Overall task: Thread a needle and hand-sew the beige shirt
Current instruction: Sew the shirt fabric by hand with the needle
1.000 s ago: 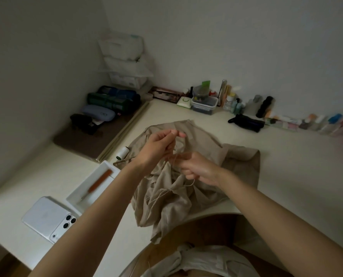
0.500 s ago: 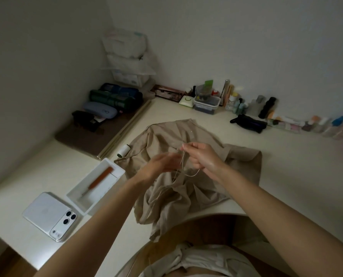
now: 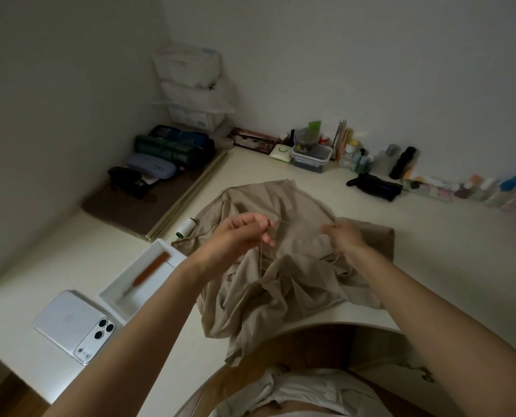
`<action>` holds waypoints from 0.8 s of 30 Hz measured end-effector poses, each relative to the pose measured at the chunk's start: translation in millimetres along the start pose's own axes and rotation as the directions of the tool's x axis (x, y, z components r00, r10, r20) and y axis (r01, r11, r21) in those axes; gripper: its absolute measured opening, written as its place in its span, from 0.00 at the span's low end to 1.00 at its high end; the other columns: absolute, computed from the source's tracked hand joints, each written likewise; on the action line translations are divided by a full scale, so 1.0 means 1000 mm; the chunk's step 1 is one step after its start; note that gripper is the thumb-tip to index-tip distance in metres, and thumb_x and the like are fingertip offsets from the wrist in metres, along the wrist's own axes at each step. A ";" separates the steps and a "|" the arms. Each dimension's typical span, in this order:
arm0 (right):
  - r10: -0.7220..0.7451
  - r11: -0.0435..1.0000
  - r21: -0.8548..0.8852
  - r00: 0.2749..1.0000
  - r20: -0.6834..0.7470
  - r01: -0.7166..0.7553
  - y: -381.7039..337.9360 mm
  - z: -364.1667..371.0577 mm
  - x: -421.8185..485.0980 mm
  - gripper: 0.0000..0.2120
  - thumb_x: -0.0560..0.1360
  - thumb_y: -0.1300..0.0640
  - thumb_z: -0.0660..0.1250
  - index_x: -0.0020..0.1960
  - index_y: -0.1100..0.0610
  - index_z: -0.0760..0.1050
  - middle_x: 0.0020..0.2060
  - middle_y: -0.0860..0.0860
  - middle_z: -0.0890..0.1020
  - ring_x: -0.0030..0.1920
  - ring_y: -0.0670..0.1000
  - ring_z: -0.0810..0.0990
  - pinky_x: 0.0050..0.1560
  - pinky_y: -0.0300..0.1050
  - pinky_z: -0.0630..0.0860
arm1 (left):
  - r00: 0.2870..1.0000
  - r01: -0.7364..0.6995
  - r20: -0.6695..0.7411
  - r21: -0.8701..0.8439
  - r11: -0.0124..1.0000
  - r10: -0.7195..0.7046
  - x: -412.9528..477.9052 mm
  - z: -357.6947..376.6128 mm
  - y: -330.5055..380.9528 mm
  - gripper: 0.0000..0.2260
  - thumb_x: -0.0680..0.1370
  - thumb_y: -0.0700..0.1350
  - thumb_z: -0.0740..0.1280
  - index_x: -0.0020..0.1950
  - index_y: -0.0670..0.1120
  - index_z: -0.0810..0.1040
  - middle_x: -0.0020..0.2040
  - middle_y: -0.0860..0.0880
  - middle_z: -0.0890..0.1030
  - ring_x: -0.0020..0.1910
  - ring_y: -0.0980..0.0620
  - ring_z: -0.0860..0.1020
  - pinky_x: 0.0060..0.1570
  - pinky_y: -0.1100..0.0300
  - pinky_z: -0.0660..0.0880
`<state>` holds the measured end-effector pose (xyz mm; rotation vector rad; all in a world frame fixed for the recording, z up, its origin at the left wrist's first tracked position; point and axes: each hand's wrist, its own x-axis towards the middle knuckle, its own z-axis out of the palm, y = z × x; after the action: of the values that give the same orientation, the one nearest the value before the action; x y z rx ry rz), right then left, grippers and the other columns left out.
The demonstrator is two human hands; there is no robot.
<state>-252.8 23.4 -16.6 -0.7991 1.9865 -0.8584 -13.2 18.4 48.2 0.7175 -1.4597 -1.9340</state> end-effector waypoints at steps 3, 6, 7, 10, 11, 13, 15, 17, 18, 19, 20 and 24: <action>-0.001 0.999 -0.041 1.000 0.018 0.002 0.005 0.005 0.000 0.13 0.77 0.58 0.65 0.33 0.54 0.71 0.30 0.50 0.70 0.30 0.48 0.66 0.29 0.40 0.63 | 0.999 -0.043 0.005 -0.048 0.998 0.044 0.004 0.004 0.007 0.09 0.77 0.43 0.63 0.42 0.49 0.83 0.35 0.50 0.79 0.39 0.51 0.79 0.48 0.61 0.76; -0.036 0.999 -0.015 0.999 0.031 0.037 0.005 0.012 -0.009 0.10 0.77 0.58 0.64 0.37 0.58 0.75 0.30 0.52 0.72 0.29 0.49 0.68 0.29 0.41 0.65 | 0.998 -0.034 -0.046 -0.040 0.999 0.032 0.008 0.006 0.006 0.07 0.78 0.43 0.64 0.44 0.45 0.81 0.34 0.49 0.79 0.38 0.52 0.79 0.47 0.61 0.77; -0.068 0.998 -0.005 0.997 0.024 0.068 0.003 0.014 -0.014 0.10 0.78 0.58 0.63 0.40 0.61 0.77 0.32 0.55 0.74 0.32 0.51 0.70 0.31 0.42 0.66 | 0.997 -0.027 -0.074 -0.009 1.000 0.026 0.010 0.006 0.005 0.06 0.77 0.44 0.65 0.45 0.43 0.80 0.34 0.49 0.79 0.37 0.53 0.79 0.48 0.60 0.77; -0.173 0.985 0.000 0.983 -0.055 0.174 -0.006 0.019 -0.029 0.13 0.80 0.56 0.60 0.56 0.65 0.76 0.45 0.57 0.78 0.44 0.51 0.75 0.43 0.43 0.71 | 0.984 0.005 -0.176 0.044 0.999 0.003 0.013 0.004 0.001 0.09 0.73 0.47 0.65 0.47 0.43 0.80 0.34 0.50 0.80 0.38 0.55 0.78 0.51 0.60 0.76; -0.205 0.978 0.008 0.975 -0.083 0.207 -0.010 0.021 -0.036 0.14 0.80 0.55 0.60 0.59 0.63 0.75 0.47 0.54 0.78 0.47 0.50 0.74 0.47 0.42 0.71 | 0.978 0.012 -0.208 0.064 0.998 0.002 0.013 0.003 0.001 0.10 0.72 0.47 0.66 0.47 0.43 0.80 0.35 0.50 0.80 0.39 0.55 0.78 0.51 0.60 0.75; -0.264 0.961 0.066 0.963 -0.050 0.267 -0.015 0.027 -0.048 0.14 0.80 0.53 0.60 0.60 0.61 0.75 0.44 0.50 0.78 0.43 0.47 0.75 0.45 0.40 0.71 | 0.965 0.024 -0.262 0.118 0.993 0.008 0.014 0.001 -0.002 0.07 0.74 0.46 0.67 0.46 0.43 0.80 0.37 0.51 0.82 0.41 0.54 0.77 0.53 0.57 0.73; -0.287 0.947 0.183 0.953 0.100 0.266 -0.017 0.034 -0.062 0.12 0.80 0.52 0.61 0.58 0.58 0.75 0.35 0.47 0.74 0.32 0.43 0.71 0.32 0.36 0.67 | 0.949 0.038 -0.316 0.166 0.985 0.017 0.015 0.001 -0.002 0.05 0.77 0.42 0.66 0.45 0.44 0.81 0.41 0.54 0.83 0.43 0.56 0.77 0.53 0.58 0.72; -0.287 0.936 0.280 0.921 0.265 0.211 -0.018 0.038 -0.077 0.08 0.79 0.53 0.62 0.52 0.56 0.76 0.28 0.47 0.69 0.24 0.43 0.64 0.23 0.35 0.60 | 0.938 0.038 -0.346 0.203 0.978 0.035 0.016 0.003 -0.002 0.05 0.77 0.42 0.66 0.44 0.47 0.81 0.44 0.56 0.83 0.41 0.62 0.77 0.50 0.64 0.72; -0.293 0.931 0.314 0.895 0.335 0.187 -0.018 0.041 -0.082 0.06 0.79 0.53 0.63 0.50 0.55 0.77 0.26 0.47 0.67 0.23 0.43 0.62 0.22 0.35 0.58 | 0.936 0.036 -0.348 0.219 0.975 0.044 0.017 0.004 -0.001 0.05 0.78 0.42 0.66 0.44 0.47 0.81 0.45 0.55 0.83 0.41 0.64 0.77 0.49 0.66 0.71; -0.304 0.927 0.332 0.866 0.397 0.173 -0.018 0.043 -0.086 0.06 0.79 0.54 0.63 0.49 0.54 0.77 0.26 0.46 0.66 0.23 0.43 0.61 0.21 0.35 0.57 | 0.938 0.034 -0.342 0.240 0.970 0.052 0.017 0.005 -0.001 0.05 0.78 0.42 0.66 0.45 0.46 0.82 0.45 0.55 0.83 0.41 0.65 0.77 0.48 0.68 0.71; -0.313 0.930 0.324 0.841 0.442 0.175 -0.017 0.045 -0.088 0.05 0.78 0.54 0.64 0.49 0.55 0.78 0.25 0.46 0.66 0.22 0.43 0.61 0.21 0.35 0.57 | 0.941 0.032 -0.332 0.258 0.966 0.058 0.017 0.006 -0.001 0.05 0.78 0.42 0.65 0.46 0.46 0.82 0.45 0.55 0.83 0.41 0.65 0.77 0.47 0.69 0.71; -0.305 0.947 0.232 0.843 0.444 0.221 -0.018 0.048 -0.089 0.07 0.78 0.56 0.66 0.49 0.60 0.78 0.24 0.45 0.69 0.21 0.41 0.63 0.22 0.35 0.59 | 0.945 0.058 -0.325 0.277 0.959 0.037 0.012 0.005 -0.007 0.06 0.78 0.42 0.65 0.50 0.43 0.82 0.41 0.56 0.82 0.39 0.65 0.78 0.43 0.72 0.72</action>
<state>-165.6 68.7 14.3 -1.0821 1.3684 -0.8749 -25.9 14.7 41.6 1.1202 -1.5330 -1.5329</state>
